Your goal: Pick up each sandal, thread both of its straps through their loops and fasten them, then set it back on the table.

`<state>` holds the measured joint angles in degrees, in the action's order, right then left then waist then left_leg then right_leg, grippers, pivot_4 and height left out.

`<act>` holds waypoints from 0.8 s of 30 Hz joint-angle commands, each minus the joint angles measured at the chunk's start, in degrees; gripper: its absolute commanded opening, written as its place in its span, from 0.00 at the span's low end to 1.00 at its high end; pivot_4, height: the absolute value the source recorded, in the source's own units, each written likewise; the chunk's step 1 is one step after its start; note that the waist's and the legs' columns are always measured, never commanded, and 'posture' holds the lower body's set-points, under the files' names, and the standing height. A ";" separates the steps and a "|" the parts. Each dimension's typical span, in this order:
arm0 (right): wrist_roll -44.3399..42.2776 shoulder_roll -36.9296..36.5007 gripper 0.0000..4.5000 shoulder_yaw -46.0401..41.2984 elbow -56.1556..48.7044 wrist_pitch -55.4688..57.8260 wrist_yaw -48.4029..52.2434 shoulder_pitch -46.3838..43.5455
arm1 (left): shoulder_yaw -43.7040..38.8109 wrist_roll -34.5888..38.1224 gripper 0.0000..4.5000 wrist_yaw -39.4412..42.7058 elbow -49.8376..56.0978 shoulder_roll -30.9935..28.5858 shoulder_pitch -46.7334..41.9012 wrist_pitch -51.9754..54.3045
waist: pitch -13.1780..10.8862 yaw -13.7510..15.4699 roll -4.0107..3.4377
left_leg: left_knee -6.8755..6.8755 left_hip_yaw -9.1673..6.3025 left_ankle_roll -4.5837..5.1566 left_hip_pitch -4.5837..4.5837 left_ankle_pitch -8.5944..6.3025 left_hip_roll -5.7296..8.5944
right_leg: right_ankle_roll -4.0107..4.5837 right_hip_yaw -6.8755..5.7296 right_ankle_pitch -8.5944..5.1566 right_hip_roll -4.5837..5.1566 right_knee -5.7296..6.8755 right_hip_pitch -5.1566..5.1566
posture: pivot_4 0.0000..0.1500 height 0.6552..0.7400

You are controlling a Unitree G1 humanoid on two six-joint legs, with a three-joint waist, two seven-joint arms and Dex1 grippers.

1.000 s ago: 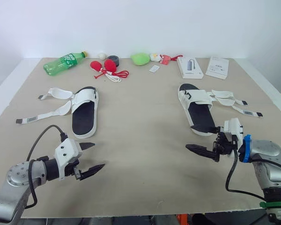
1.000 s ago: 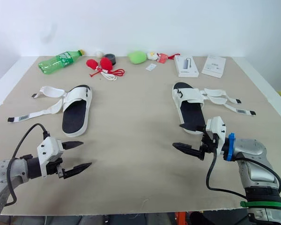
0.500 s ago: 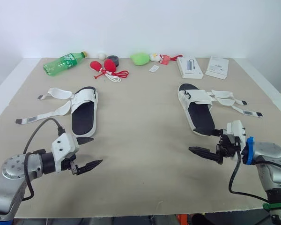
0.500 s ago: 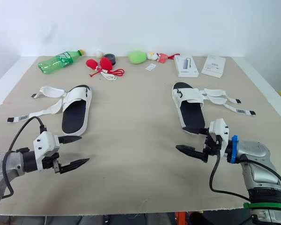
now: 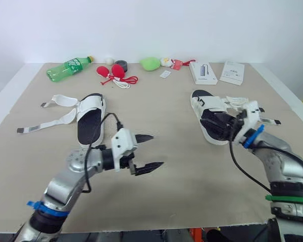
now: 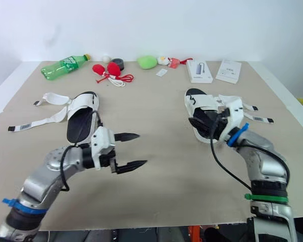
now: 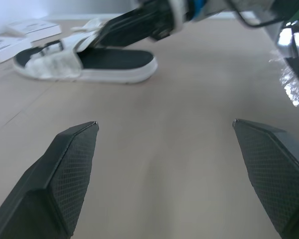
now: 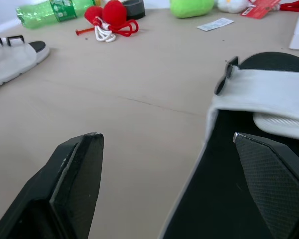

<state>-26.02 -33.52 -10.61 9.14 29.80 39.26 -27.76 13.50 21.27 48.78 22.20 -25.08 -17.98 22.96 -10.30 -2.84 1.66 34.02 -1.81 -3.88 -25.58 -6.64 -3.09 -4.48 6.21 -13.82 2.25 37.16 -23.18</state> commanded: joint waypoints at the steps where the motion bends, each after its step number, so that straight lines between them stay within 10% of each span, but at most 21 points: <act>1: 3.01 1.96 1.00 2.07 0.82 -0.96 -3.23 -2.96 | 1.29 -0.79 0.99 -0.84 -1.14 2.13 -2.69 -0.96 | 0.00 0.01 0.00 | 0.00 0.00 0.00 -0.02 0.00 0.00 | -0.02 0.01 -0.01 0.00 0.00 0.00 | 1.00 1.00; 24: 12.47 8.04 1.00 3.95 20.23 -13.03 -8.41 -13.87 | 0.79 -2.31 0.99 -11.02 1.17 7.35 -0.53 0.73 | 0.00 -0.05 -0.03 | 0.02 0.01 0.09 -0.05 -0.01 0.03 | -0.10 0.12 0.03 -0.03 0.00 0.00 | 1.00 1.00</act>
<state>-14.00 -25.49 -5.82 29.01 18.82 31.66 -39.59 15.09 19.02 38.52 20.87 -18.20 -18.26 23.75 -10.31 -2.88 1.63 34.03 -1.80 -3.78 -25.63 -6.65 -3.06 -4.58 6.33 -13.79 2.23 37.16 -23.18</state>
